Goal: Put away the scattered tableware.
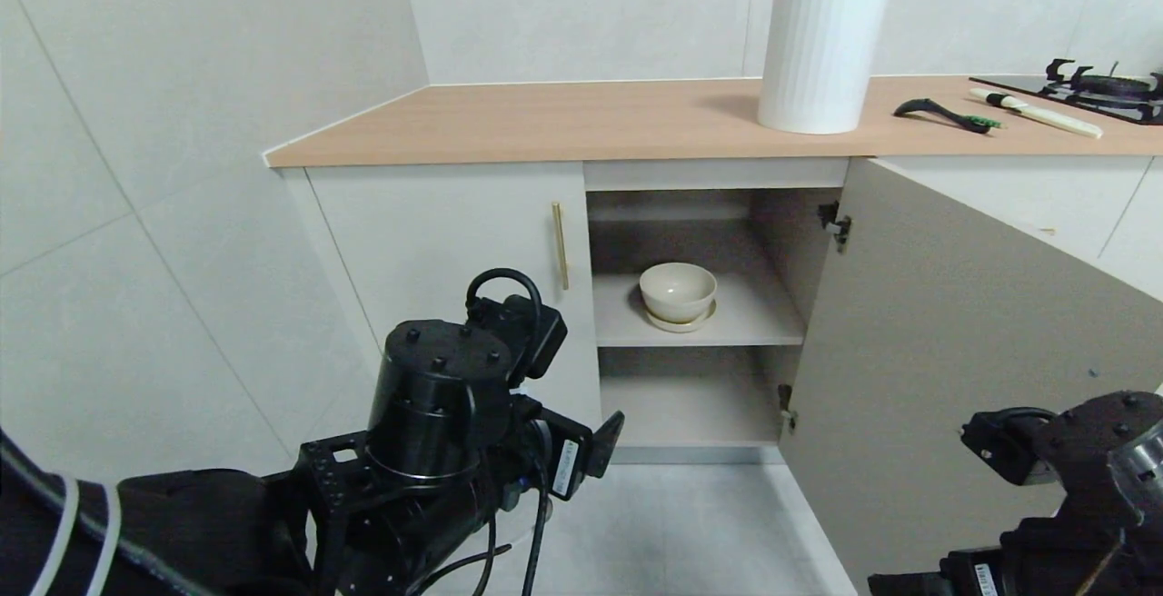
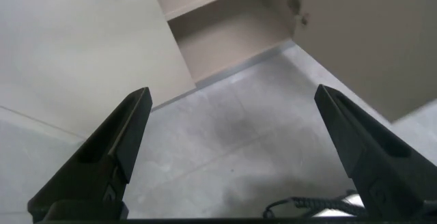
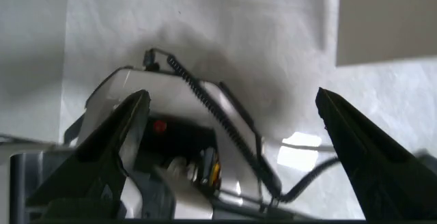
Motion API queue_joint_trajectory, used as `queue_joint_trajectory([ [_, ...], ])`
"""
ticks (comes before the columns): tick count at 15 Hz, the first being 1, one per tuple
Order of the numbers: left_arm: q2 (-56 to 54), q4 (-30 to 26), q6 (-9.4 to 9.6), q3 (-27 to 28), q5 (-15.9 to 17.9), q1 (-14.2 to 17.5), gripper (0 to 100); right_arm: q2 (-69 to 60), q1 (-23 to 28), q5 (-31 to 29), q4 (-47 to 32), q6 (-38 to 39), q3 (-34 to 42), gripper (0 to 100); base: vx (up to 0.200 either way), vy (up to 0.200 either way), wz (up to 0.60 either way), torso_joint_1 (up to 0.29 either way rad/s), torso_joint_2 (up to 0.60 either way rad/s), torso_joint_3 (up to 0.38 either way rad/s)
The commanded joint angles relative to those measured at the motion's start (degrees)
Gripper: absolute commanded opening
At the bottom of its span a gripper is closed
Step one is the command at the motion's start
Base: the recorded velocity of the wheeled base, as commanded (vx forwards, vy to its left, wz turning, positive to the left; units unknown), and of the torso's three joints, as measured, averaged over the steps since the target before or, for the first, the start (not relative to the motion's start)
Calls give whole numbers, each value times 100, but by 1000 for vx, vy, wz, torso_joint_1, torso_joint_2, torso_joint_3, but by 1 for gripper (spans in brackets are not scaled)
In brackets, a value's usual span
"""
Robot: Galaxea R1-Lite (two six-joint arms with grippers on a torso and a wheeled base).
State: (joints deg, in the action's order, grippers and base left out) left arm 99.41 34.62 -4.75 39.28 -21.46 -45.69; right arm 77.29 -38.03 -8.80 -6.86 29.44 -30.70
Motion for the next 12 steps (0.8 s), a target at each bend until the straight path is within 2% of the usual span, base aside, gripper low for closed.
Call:
queue_joint_trajectory([
  [1, 17, 1, 1, 10, 1, -28, 100, -197, -2, 1, -263, 53, 11, 100, 0, -200, 0, 2, 7, 7],
  [5, 34, 10, 10, 10, 10, -36, 100, -451, 24, -34, -843, 457, -7, 100, 0, -200, 0, 4, 1, 4],
  [6, 34, 10, 10, 10, 10, -36, 100, -733, 24, -25, -1265, 642, -7, 100, 0, -200, 0, 2, -2, -2],
  [7, 43, 10, 10, 10, 10, -36, 100, -821, 24, -25, -1414, 703, -7, 100, 0, 0, 0, 0, 0, 0],
  [9, 25, 10, 106, 1, 10, -36, 100, -1278, 24, -131, -1986, 1301, -42, 100, 0, 0, 0, 0, 0, 0],
  [10, 17, 10, 115, 1, 10, -28, 100, -1533, 103, -350, -2240, 1556, -103, 100, 0, 0, 0, 0, 0, 0],
  [12, -19, 18, 115, 1, 10, -28, 100, -1726, 657, -632, -2416, 1732, -130, 100, 0, 0, 0, 0, 0, 0],
])
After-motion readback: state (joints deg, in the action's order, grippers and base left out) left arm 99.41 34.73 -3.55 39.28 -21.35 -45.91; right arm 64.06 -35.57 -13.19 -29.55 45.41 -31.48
